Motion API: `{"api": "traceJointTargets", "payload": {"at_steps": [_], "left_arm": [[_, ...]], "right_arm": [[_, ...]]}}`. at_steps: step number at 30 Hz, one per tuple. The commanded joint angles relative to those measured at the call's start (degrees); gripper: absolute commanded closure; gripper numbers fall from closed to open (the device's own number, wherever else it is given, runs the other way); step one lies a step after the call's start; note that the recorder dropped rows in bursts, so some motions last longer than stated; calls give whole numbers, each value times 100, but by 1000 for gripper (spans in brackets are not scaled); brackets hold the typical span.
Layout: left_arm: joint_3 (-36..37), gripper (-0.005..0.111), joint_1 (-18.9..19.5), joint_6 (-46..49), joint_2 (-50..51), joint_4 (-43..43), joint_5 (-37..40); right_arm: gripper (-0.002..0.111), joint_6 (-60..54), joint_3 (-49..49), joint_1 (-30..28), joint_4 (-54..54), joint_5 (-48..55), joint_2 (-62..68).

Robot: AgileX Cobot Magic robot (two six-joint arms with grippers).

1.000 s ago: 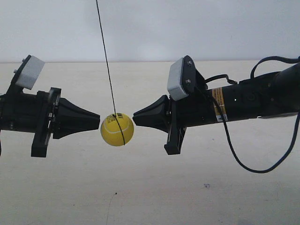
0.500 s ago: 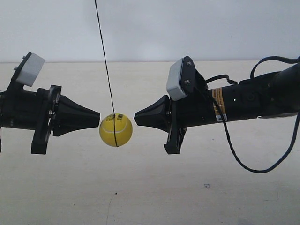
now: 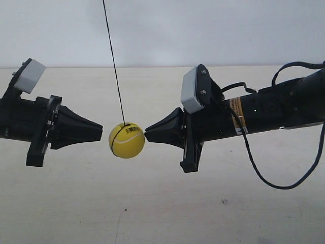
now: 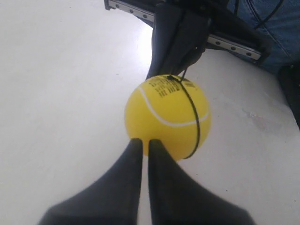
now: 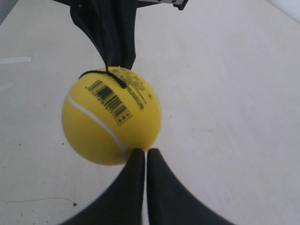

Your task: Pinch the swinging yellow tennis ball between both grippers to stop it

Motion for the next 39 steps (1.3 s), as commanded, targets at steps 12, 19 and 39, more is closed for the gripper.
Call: {"api": "traceJointTargets", "payload": {"at_steps": [12,19,39], "left_arm": [[-126,102,-16,-78,-158,-323,-56],[-137,102,-16,-204,-1285,-451,-56],[-116,102,-16,-2245,-5985,-572,3933]], "right_arm": [[108,-497,-30,9,760,-85,-86],[108,-824,-30,9,1222,688,-587],[108,-378,-30,9,1750,4139,-4732]]}}
